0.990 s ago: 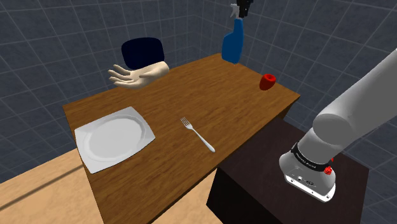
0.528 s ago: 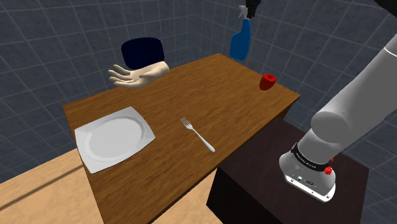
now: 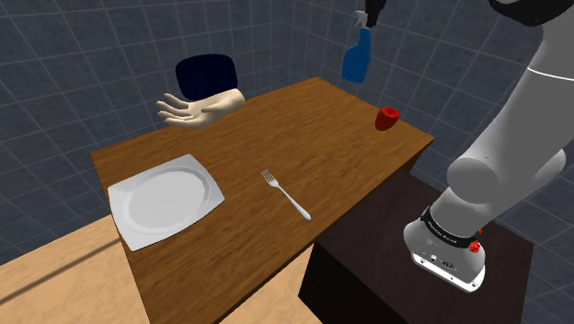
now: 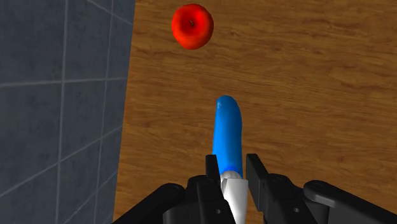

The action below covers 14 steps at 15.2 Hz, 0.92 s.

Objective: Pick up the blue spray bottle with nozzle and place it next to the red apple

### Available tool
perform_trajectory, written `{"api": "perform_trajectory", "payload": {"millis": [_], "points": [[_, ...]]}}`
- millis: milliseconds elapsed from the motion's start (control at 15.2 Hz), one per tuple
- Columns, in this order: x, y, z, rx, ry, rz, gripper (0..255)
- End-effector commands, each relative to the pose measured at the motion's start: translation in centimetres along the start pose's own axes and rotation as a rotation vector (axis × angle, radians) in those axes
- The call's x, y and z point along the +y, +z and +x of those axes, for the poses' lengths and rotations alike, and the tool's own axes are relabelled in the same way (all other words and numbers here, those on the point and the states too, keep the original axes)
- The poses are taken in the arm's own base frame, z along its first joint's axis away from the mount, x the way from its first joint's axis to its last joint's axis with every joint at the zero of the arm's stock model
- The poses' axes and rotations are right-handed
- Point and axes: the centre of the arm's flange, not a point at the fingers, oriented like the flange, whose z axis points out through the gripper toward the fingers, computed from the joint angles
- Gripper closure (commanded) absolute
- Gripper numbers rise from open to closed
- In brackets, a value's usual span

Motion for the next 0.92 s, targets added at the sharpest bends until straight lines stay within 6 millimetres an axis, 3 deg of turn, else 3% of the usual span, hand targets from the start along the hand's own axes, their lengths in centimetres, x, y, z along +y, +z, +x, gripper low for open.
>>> {"api": "perform_trajectory", "payload": {"millis": [0, 528, 858], "points": [[2.9, 0.3, -0.1, 0.001, -0.001, -0.001, 255], [13.5, 2.8, 0.5, 0.001, -0.001, -0.001, 255], [13.3, 5.4, 0.5, 0.001, -0.001, -0.001, 255]]}}
